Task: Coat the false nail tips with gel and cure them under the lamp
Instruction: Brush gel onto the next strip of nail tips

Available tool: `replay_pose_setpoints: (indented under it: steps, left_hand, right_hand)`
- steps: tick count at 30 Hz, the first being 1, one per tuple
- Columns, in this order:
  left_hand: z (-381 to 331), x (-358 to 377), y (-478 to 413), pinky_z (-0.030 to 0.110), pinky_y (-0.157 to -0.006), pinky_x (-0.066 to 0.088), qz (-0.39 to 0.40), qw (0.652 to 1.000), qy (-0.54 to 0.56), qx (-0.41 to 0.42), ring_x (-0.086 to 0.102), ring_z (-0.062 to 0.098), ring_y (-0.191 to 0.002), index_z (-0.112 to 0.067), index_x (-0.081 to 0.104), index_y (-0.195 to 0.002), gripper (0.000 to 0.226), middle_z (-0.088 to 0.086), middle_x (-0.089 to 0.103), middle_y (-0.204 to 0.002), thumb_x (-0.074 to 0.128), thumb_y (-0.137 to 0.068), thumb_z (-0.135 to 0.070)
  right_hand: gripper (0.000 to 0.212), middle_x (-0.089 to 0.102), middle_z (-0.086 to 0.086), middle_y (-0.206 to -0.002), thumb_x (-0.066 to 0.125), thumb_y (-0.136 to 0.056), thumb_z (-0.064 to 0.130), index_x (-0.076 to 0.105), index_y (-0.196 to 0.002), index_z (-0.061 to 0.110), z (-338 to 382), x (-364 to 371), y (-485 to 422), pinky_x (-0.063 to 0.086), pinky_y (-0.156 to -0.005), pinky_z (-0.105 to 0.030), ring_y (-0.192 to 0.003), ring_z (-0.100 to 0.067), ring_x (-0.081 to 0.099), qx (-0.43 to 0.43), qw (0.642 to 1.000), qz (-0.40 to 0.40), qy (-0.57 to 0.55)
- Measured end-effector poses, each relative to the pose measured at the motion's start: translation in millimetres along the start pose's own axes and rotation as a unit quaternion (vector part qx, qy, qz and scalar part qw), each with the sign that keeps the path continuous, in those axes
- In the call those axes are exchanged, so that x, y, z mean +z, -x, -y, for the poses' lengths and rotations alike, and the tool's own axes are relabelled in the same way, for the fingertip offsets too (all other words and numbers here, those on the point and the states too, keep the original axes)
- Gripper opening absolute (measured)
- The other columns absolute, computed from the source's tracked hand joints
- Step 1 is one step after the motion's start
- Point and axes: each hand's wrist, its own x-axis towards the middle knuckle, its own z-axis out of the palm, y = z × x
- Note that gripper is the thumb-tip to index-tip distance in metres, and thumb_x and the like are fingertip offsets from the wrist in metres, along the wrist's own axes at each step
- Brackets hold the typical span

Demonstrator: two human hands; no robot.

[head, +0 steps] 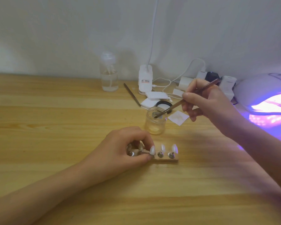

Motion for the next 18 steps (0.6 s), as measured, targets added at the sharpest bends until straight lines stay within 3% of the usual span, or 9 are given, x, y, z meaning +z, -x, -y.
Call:
replay_pose_setpoints:
  steps: [8,18]
  left_hand:
    - [-2.4,2.2,2.6,0.028,-0.066,0.046,-0.023,0.999,-0.029,0.013,0.058,0.017,-0.077,-0.028,0.067,-0.077,0.018,-0.008,0.062,-0.082,0.077,-0.079,-0.014]
    - [-4.3,3.0,3.6,0.021,-0.067,0.046,-0.022,0.994,-0.079,0.069,0.059,0.014,-0.081,-0.029,0.063,-0.079,0.011,-0.013,0.059,-0.088,0.066,-0.079,-0.019]
  right_hand:
    - [0.025,0.062,-0.007,-0.057,0.061,-0.096,0.01,0.05,-0.074,0.014,2.7,19.5,-6.5,0.04,-0.042,-0.021,-0.041,-0.015,0.049,0.005,0.998,0.009,0.066]
    - [0.024,0.062,-0.006,-0.057,0.061,-0.096,0.01,0.05,-0.075,0.014,-1.1,24.5,-4.3,0.04,-0.041,-0.022,-0.042,-0.013,0.049,0.026,0.998,0.028,0.058]
